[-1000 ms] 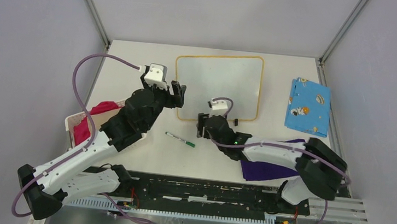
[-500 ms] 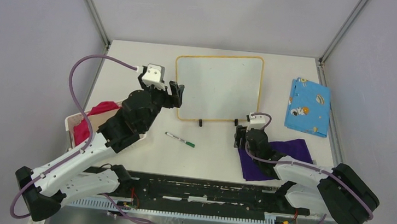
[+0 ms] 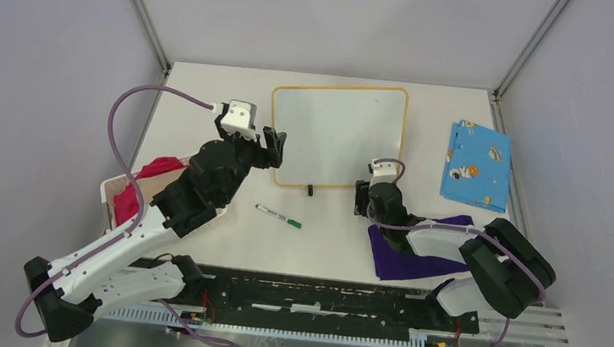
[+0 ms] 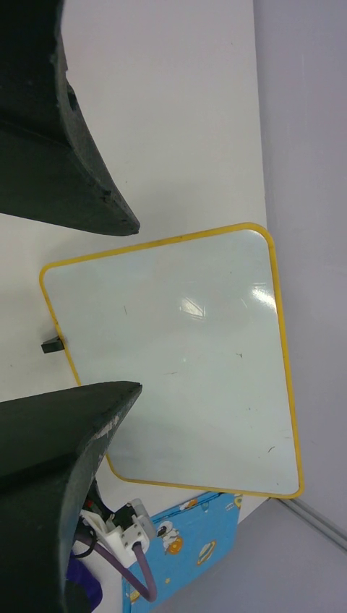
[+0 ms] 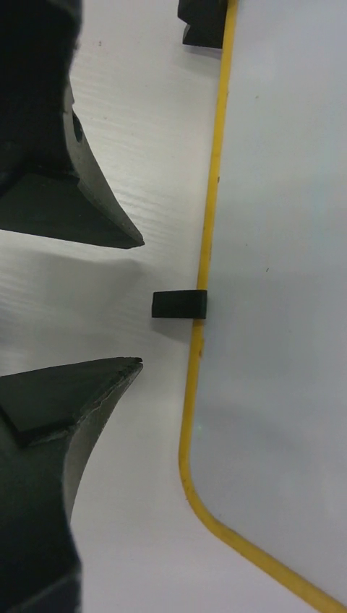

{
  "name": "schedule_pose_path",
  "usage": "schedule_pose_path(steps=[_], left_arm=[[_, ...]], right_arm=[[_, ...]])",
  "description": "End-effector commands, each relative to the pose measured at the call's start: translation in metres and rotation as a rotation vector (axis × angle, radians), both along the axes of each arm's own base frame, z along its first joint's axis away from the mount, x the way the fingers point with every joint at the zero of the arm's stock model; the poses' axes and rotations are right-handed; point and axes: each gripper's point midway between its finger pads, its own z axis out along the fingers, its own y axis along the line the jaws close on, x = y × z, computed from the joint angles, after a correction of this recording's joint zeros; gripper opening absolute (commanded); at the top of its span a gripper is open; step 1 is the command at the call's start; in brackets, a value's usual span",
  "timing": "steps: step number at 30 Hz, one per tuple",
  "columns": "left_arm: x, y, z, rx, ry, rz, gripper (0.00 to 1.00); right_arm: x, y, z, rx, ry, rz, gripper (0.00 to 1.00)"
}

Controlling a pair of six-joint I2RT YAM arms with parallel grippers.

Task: Write a sentence on the whiteboard
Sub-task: Move the whiteboard to the center of the board.

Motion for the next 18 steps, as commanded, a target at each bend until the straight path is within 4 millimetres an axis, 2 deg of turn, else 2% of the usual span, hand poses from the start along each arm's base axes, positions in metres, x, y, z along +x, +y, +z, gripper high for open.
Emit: schedule_pose_path(steps=[1,10,18], left_arm=[[0.001,0.005,0.015,0.001,-0.054,0.018,0.79],[0.000,0.004,0.015,0.003,-0.055,0.015,0.79],[0.000,0.004,0.014,0.004,-0.054,0.015,0.79]], right_arm=[[0.023,0.015,0.017,0.026,-0.051,0.003,0.62],[0.035,0.018,0.007,0.014,-0.013,-0.010,0.54],[0.037,0.024,0.005,0.011,-0.006,0.015,0.39]])
